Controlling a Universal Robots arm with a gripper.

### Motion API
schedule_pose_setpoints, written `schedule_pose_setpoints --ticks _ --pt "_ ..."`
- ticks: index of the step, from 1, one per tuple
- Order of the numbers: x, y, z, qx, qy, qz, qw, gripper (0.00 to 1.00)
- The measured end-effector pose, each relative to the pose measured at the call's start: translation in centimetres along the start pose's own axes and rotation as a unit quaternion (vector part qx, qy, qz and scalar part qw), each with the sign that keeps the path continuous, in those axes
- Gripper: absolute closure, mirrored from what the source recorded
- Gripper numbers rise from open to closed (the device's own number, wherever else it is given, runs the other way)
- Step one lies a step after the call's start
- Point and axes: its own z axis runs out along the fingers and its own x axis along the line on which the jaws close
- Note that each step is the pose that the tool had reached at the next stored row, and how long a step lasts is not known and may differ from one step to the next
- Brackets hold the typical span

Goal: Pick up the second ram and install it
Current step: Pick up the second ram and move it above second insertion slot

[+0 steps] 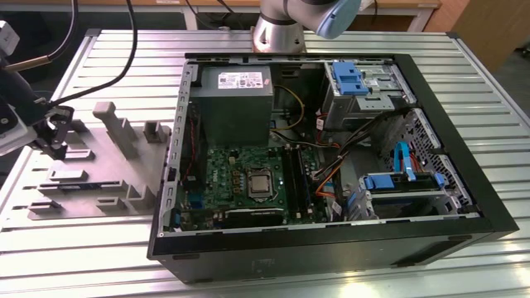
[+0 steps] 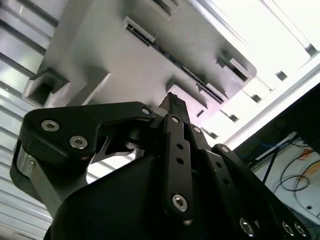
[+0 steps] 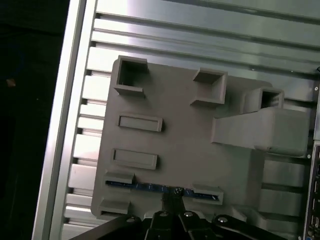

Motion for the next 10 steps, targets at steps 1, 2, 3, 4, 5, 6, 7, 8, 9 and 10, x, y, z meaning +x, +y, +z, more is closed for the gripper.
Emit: schedule_pose_setpoints --ticks 1,2,3,4,5,6,7,8,9,10 --pt "0.0 0.0 0.0 -0.0003 0.0004 -0.009 1.0 0.89" --pt "0.0 0.0 0.0 -0.0005 0.0007 -0.017 0.9999 0.89" --pt "0.0 0.0 0.0 -0.0008 0.0011 -0.025 0.9997 0.89" --pt "0.0 0.0 0.0 -0.001 0.0015 -0.033 0.9995 0.89" --pt "0.0 0.0 0.0 -0.0013 0.0018 -0.041 0.9992 0.89" --pt "0.0 0.0 0.01 -0.0018 0.0026 -0.058 0.9983 0.89" --pt "0.0 0.0 0.01 -0.0021 0.003 -0.067 0.9978 0.89" --pt "0.0 0.0 0.01 -0.0024 0.0034 -0.076 0.9971 0.89" --pt "0.0 0.0 0.0 -0.0027 0.0038 -0.085 0.9964 0.89" --pt "0.0 0.0 0.0 -0.003 0.0042 -0.094 0.9955 0.89"
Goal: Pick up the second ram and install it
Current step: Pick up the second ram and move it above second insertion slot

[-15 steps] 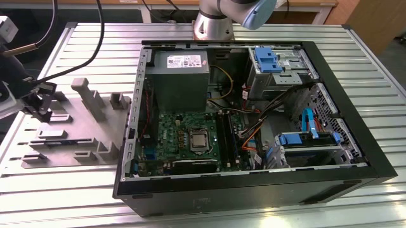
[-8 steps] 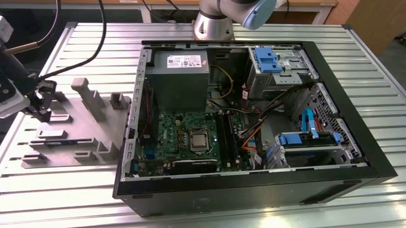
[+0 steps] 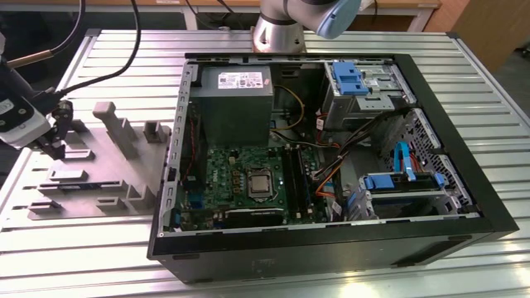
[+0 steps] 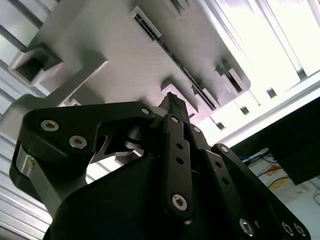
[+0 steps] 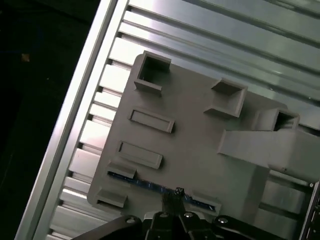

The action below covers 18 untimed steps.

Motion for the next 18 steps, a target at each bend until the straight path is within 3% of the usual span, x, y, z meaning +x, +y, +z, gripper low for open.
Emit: schedule_pose_setpoints --ticks 5,9,13,18 --pt "0.0 0.0 0.0 -0.0014 0.002 -0.045 0.999 0.89" --pt "0.0 0.0 0.01 -0.0025 0.0036 -0.082 0.9967 0.89" --pt "0.0 0.0 0.02 -0.0037 0.0052 -0.117 0.9931 0.89" --pt "0.0 0.0 0.03 -0.005 0.0073 -0.162 0.9867 0.89"
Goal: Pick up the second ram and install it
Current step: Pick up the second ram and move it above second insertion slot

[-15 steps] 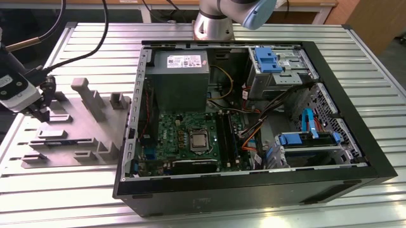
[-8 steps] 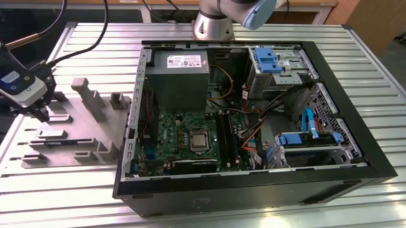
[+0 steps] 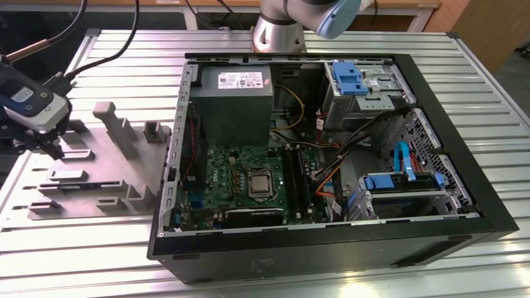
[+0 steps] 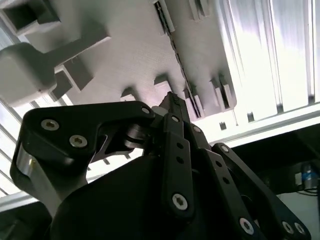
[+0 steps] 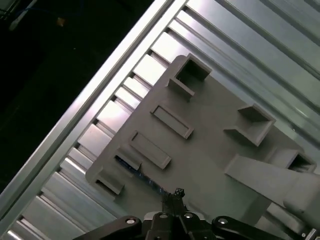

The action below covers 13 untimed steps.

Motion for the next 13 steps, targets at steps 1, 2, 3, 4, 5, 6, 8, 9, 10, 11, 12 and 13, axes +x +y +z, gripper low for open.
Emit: schedule_pose_setpoints --ticks 1,2,3,4,5,6,8,9,10,11,12,13 --pt "0.0 0.0 0.01 -0.0003 0.0004 -0.009 1.0 0.89" --pt "0.0 0.0 0.01 -0.0006 0.0008 -0.018 0.9998 0.89" --pt "0.0 0.0 0.01 -0.0009 0.0012 -0.028 0.9996 0.89" --pt "0.0 0.0 0.01 -0.0012 0.0016 -0.037 0.9993 0.89" --pt "0.0 0.0 0.01 -0.0014 0.0021 -0.046 0.999 0.89" --pt "0.0 0.0 0.02 -0.0017 0.0024 -0.054 0.9985 0.89" --pt "0.0 0.0 0.04 -0.0023 0.0032 -0.073 0.9974 0.89" --pt "0.0 0.0 0.05 -0.0026 0.0036 -0.082 0.9967 0.89" --pt "0.0 0.0 0.05 -0.0029 0.0041 -0.091 0.9958 0.89" --pt "0.0 0.0 0.06 -0.0031 0.0045 -0.1 0.995 0.89" --pt "0.0 0.0 0.07 -0.0034 0.0049 -0.109 0.994 0.89" --pt "0.0 0.0 0.07 -0.0037 0.0053 -0.118 0.993 0.89"
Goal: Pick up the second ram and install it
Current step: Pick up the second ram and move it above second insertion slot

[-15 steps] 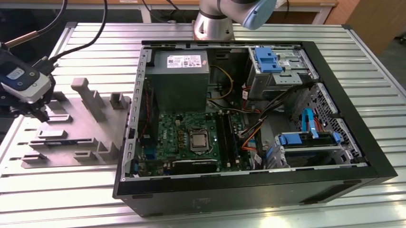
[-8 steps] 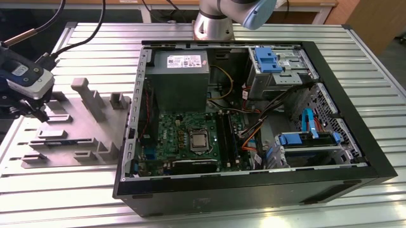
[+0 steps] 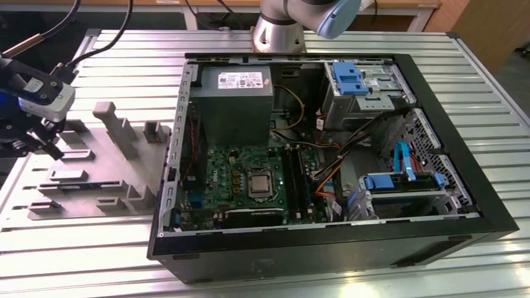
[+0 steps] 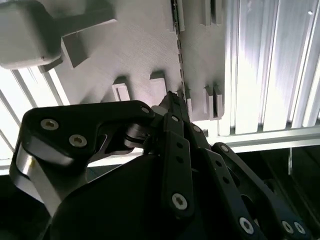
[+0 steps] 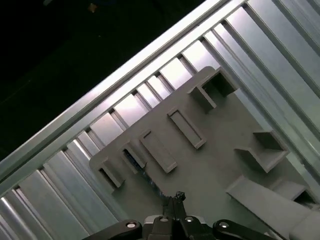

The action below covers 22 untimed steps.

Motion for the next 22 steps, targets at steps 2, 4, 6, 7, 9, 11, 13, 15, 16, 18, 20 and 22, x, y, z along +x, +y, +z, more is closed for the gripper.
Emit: schedule_pose_setpoints --ticks 2,4,6,7,9,11,13,15,16,18,20,22 --pt "0.0 0.0 0.02 -0.0006 0.0009 -0.018 0.9998 0.89" --pt "0.0 0.0 0.05 -0.0012 0.0017 -0.037 0.9993 0.89" --pt "0.0 -0.01 0.09 -0.0017 0.0025 -0.055 0.9985 0.89" --pt "0.0 -0.01 0.11 -0.002 0.0029 -0.064 0.998 0.89" --pt "0.01 -0.01 0.15 -0.0025 0.0037 -0.082 0.9967 0.89" --pt "0.01 -0.01 0.21 -0.0031 0.0045 -0.1 0.995 0.89" --pt "0.01 -0.01 0.26 -0.0037 0.0053 -0.118 0.993 0.89" --pt "0.01 -0.02 0.32 -0.0042 0.0061 -0.136 0.9907 0.89" --pt "0.01 -0.02 0.35 -0.0046 0.0065 -0.145 0.9893 0.89" --pt "0.01 -0.02 0.41 -0.0051 0.0073 -0.163 0.9866 0.89" --pt "0.02 -0.02 0.47 -0.0056 0.0081 -0.181 0.9835 0.89" --pt "0.02 -0.03 0.56 -0.0062 0.0089 -0.198 0.9801 0.89"
